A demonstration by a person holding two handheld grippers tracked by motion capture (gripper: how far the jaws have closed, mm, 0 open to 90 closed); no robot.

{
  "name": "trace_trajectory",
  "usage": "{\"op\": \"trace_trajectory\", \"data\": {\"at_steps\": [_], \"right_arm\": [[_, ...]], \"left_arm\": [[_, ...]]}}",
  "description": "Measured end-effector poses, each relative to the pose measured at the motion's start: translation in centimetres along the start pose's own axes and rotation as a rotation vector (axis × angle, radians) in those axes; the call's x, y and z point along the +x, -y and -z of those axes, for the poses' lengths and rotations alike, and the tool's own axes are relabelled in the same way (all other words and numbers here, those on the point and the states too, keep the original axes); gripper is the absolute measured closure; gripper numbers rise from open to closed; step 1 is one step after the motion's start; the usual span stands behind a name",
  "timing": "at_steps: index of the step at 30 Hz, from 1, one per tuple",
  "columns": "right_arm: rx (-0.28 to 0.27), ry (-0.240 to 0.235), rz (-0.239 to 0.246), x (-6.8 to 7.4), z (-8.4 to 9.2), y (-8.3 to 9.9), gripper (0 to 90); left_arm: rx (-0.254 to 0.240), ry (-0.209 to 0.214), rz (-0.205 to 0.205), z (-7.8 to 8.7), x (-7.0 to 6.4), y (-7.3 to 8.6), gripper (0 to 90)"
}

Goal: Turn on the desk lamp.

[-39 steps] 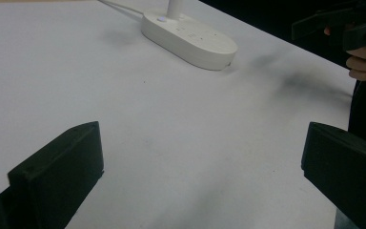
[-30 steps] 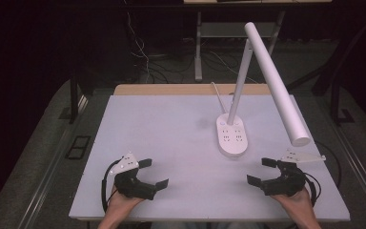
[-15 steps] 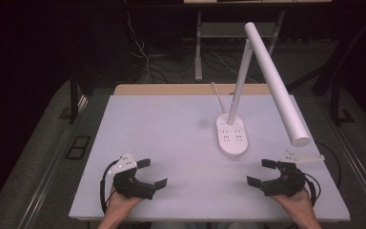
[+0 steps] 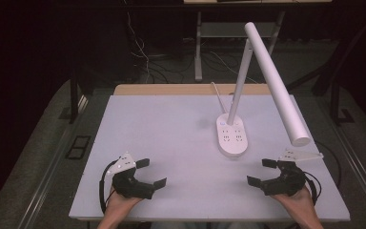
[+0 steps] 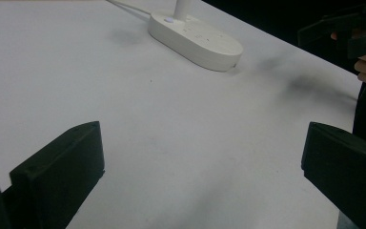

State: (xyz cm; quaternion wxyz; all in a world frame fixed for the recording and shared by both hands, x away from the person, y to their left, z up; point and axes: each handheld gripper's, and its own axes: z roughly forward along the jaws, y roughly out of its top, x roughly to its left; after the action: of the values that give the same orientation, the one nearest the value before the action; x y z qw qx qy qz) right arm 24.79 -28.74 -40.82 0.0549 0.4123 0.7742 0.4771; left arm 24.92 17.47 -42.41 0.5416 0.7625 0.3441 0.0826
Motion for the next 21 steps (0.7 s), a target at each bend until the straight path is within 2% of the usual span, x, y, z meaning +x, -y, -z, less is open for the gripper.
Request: {"op": "trace_trajectory", "data": {"at_steps": [12,21], "right_arm": [[0.001,0.002,-0.013,-0.5,0.4,-0.7,0.5],[0.015,-0.006,0.015,-0.9,0.4,-2.2,0.5]], "left_arm": [[0.0,-0.001,0.003,-0.1,0.0,0.0,0.0],[0.001,-0.003,0.001,0.0,0.0,0.0,0.0]]}}
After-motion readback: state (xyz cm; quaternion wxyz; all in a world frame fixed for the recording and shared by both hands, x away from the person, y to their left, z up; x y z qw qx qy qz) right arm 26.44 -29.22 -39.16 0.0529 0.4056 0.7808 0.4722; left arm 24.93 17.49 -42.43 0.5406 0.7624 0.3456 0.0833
